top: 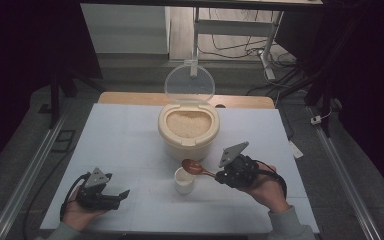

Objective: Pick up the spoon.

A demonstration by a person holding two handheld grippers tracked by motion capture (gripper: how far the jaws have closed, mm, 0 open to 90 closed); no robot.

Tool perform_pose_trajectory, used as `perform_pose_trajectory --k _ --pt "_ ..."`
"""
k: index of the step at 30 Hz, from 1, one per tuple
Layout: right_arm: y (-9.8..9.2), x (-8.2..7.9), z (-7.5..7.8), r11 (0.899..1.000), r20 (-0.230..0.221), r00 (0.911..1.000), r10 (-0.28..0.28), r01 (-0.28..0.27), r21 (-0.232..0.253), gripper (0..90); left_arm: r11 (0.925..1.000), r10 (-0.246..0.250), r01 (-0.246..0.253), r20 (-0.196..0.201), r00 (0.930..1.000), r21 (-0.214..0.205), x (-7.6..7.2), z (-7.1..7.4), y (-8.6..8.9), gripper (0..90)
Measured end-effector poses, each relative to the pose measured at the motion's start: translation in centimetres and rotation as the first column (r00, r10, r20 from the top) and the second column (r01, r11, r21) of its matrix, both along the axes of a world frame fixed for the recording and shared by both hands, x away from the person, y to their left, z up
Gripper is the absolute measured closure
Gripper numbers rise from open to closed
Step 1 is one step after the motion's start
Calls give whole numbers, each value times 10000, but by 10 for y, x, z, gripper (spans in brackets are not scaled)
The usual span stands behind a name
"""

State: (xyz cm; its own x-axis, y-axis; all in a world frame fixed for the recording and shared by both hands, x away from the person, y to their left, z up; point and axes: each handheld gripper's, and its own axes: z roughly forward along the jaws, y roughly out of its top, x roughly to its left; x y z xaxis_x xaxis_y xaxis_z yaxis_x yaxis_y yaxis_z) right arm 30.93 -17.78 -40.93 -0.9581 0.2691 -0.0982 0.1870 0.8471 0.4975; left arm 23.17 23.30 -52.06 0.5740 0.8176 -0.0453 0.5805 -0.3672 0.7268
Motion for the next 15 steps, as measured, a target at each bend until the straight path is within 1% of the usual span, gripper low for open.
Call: perform_pose_trajectory --k 1,4,5,7,12,15 --pt "5 0 0 10000 -4 10000 79 -79 -26 804 10000 2 -2 -7 10000 3 0 0 0 134" --pt "10 0 1 9997 37 9998 211 -211 -106 804 10000 3 -3 -14 10000 13 0 0 0 134" --pt "15 -1 1 9993 98 9993 358 -357 -75 804 10000 -1 1 -18 10000 17 0 0 0 135" --pt "17 -1 1 9993 76 9993 372 -371 -28 804 10000 -5 5 -24 10000 28 0 -1 0 134" --pt "28 -2 -2 9978 77 9978 665 -665 -74 804 10000 -9 9 -17 10000 52 0 -1 0 135" --pt "32 -4 -4 9972 87 9972 742 -741 -38 804 10000 1 -1 -6 10000 54 0 0 0 135"
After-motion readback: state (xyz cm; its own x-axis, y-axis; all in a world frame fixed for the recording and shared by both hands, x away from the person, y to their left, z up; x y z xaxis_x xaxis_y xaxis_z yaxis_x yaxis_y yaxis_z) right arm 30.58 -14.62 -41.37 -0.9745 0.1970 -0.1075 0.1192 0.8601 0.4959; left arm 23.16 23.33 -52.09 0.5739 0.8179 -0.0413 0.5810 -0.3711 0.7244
